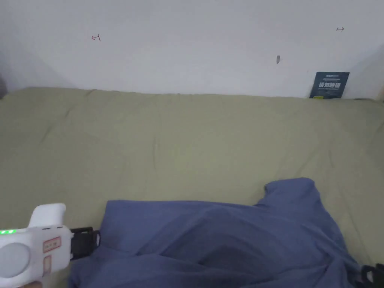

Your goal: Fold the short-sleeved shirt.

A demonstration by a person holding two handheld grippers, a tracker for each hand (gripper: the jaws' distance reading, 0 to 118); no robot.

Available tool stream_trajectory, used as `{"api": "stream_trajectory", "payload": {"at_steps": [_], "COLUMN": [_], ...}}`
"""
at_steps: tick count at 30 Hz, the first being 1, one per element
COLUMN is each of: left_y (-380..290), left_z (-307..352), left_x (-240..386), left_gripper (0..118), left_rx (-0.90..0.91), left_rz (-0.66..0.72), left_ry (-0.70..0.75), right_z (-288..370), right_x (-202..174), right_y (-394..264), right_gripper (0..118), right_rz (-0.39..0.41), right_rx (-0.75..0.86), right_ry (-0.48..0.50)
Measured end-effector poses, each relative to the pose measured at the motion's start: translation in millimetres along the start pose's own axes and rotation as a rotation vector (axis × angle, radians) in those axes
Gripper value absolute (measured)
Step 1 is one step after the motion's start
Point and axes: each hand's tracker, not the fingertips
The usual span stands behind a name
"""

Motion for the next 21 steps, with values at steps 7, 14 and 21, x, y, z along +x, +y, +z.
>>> {"api": "stream_trajectory", "payload": {"at_steps": [7, 14, 21], "left_y": [58.0, 73.1, 63.8], "left_z": [-97.4, -170.0, -187.7], "left_x": [19.2, 23.0, 34.8], "left_gripper": [40, 118, 103], "left_rx": [-0.041, -0.117, -0.207], "left_rz": [-0.002, -0.048, -0.079], "left_ry": [0.055, 0.132, 0.137], "right_z": [-50.1, -93.0, -121.7], "right_x": [-10.7, -2.7, 6.4], "right_y": [51.8, 70.2, 77.7], "right_gripper": [1, 1, 1], "right_rz": [0.019, 0.024, 0.013], "right_rx": [-0.017, -0.052, -0.105], "right_ry": [0.001, 0.011, 0.022]}}
